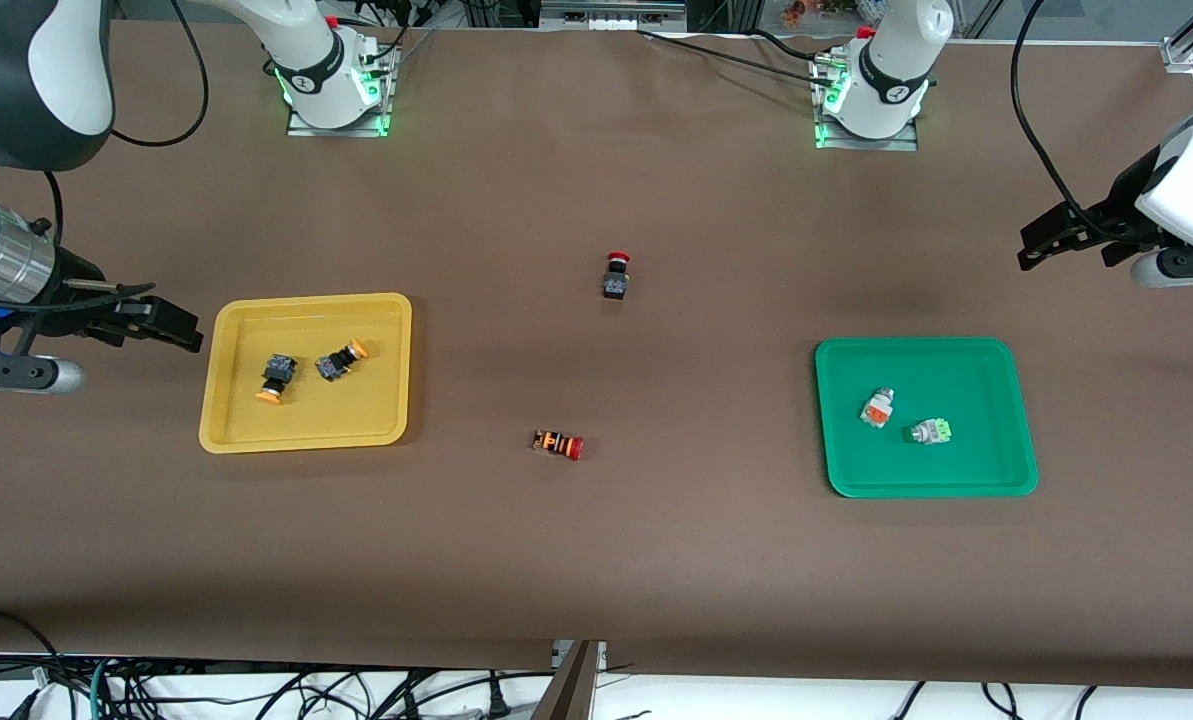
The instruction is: Place green and yellow buttons in trays
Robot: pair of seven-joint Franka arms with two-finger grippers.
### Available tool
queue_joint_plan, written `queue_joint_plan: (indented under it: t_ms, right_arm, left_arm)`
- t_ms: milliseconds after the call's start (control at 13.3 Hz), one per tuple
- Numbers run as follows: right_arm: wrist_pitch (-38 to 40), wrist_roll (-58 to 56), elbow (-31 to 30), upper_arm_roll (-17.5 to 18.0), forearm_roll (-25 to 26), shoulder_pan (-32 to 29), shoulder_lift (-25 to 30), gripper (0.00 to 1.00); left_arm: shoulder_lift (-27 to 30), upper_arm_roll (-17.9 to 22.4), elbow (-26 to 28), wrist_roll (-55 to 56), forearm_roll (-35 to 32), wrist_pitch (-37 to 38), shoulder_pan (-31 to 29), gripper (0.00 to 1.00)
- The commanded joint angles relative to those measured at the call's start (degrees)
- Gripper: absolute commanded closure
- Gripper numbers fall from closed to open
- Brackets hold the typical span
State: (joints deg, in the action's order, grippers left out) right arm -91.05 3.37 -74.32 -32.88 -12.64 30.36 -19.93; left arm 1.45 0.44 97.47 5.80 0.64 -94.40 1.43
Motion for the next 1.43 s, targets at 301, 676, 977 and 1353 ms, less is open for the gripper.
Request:
queue_joint_plan:
  t_ms: [301, 676, 977, 1353]
  right_arm:
    - [1.2, 0.1, -2.0, 31.2, 10.7, -29.0, 7.6, 0.07]
    - [-11.3, -1.2, -20.8, 33.5, 12.0, -33.3, 20.3, 0.07]
    - [-11.5, -1.3, -20.8, 33.0, 11.7, -33.4, 18.8, 0.01]
    - [-6.2, -0.7, -13.1, 33.1, 11.1, -33.3, 15.2, 0.01]
  left_arm:
    - [-1.2, 0.5, -2.5, 0.4, -0.6, 1.3, 1.1, 0.0]
    - [-1.2, 0.6, -2.5, 0.4, -0.6, 1.4, 1.1, 0.0]
    - [-1.2, 0.5, -2.5, 0.4, -0.6, 1.7, 1.1, 0.0]
    - [-1.2, 0.6, -2.5, 0.4, -0.6, 1.9, 1.0, 0.0]
